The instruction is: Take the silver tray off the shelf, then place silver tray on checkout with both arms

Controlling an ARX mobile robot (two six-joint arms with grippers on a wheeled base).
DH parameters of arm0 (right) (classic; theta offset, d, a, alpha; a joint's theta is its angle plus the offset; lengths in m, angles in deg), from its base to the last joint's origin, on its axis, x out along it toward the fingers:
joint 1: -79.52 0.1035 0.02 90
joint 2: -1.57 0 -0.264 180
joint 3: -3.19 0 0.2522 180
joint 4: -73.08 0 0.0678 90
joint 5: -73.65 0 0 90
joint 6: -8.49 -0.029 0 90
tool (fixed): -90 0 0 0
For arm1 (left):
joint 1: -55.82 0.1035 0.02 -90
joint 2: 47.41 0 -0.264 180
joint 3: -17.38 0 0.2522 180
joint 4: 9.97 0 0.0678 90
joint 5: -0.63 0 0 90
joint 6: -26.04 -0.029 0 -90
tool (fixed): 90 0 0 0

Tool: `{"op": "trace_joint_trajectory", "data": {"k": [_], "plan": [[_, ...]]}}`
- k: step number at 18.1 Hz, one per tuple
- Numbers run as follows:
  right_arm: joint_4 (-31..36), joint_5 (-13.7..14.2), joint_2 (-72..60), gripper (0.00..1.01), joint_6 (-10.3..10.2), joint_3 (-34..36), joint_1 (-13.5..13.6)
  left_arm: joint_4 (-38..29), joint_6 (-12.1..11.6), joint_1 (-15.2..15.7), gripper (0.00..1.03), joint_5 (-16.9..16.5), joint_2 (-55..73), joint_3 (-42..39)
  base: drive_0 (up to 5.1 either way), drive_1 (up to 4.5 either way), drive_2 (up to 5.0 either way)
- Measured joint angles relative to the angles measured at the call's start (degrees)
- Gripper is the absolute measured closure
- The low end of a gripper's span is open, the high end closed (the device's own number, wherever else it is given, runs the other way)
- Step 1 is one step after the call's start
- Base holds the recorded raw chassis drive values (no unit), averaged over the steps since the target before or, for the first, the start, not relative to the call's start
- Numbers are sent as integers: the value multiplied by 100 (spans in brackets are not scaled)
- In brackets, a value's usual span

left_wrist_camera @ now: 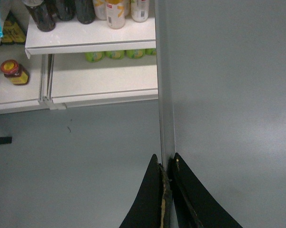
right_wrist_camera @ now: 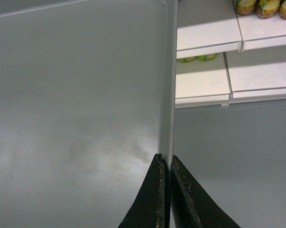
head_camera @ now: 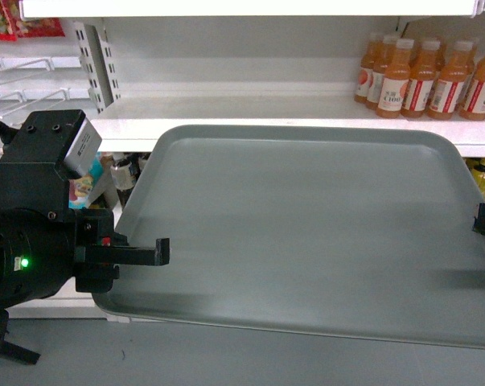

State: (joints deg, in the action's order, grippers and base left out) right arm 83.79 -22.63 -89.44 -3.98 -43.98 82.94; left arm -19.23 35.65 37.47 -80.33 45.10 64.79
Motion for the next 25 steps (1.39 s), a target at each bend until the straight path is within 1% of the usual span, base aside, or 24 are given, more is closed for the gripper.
{"op": "trace_joint_trajectory", "data": {"k": [25], "plan": [[11,0,-2,99,0,2,2,-2,0,2,100,4,0,2,4,-425,433]]}}
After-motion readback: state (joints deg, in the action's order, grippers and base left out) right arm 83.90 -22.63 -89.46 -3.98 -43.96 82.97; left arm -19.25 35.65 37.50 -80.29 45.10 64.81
